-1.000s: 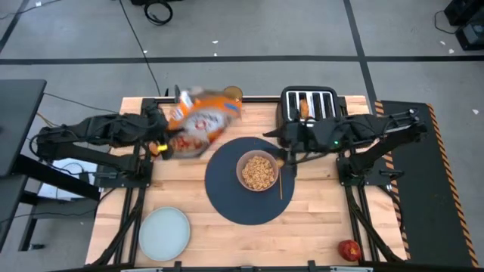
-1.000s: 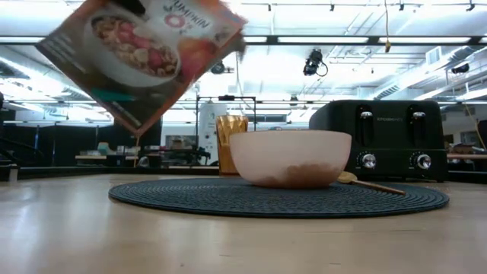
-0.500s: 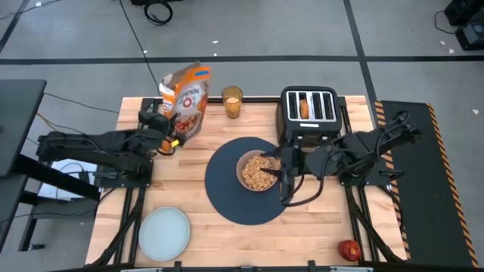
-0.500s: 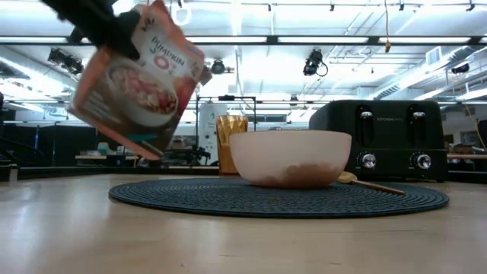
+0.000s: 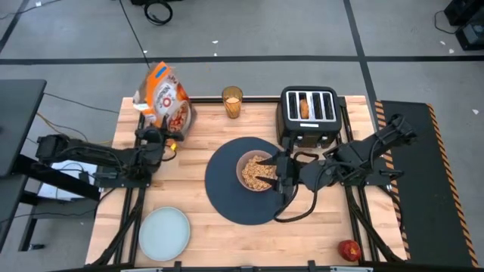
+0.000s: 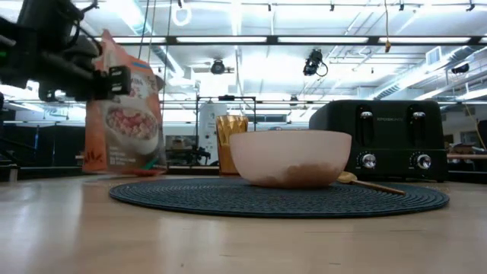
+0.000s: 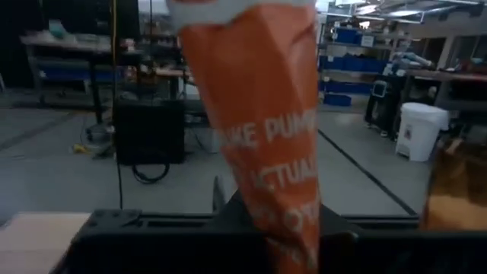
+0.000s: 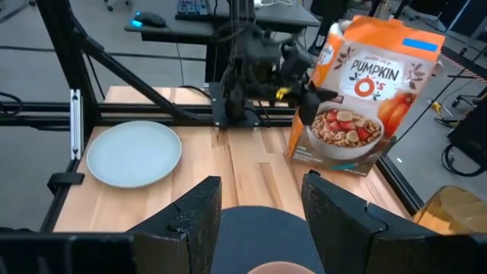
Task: Arrange a breakfast setting
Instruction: Pour the cereal from the cereal box into the bowl
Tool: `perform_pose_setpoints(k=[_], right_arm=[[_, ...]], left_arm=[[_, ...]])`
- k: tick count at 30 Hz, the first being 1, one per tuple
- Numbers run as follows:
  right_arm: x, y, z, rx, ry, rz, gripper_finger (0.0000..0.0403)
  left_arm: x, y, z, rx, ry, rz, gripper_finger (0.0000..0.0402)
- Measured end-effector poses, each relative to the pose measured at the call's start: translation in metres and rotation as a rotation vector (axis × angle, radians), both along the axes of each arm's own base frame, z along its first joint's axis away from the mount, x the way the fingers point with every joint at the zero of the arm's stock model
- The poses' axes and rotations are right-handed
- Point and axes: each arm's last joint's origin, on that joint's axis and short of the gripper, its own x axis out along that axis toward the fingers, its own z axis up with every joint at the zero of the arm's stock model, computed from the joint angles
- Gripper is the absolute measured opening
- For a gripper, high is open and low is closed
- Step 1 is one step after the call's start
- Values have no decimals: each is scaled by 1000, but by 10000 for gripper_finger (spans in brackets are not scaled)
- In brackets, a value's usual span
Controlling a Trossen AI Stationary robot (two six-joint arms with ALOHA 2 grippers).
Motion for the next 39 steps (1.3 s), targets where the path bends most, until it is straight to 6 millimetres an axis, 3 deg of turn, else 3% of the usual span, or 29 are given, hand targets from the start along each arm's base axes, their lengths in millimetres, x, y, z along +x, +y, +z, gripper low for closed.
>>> perform_pose_setpoints(k=[9, 20, 26, 34, 39], right_arm=[[3, 1, -3, 11, -2, -27, 190], [3, 2, -4, 35, -3, -36, 190], [3, 1, -4, 41, 4, -39, 190], [3, 1, -5, 36, 12, -41, 190], [2, 0, -5, 36, 13, -41, 190]], left_arm=[[7, 0, 5, 4, 202, -126, 49], [20, -8, 32, 36, 268, -233, 211], [29, -13, 55, 34, 253, -263, 268], [33, -8, 109, -2, 288, -227, 271], [24, 6, 119, -78, 297, -150, 212]])
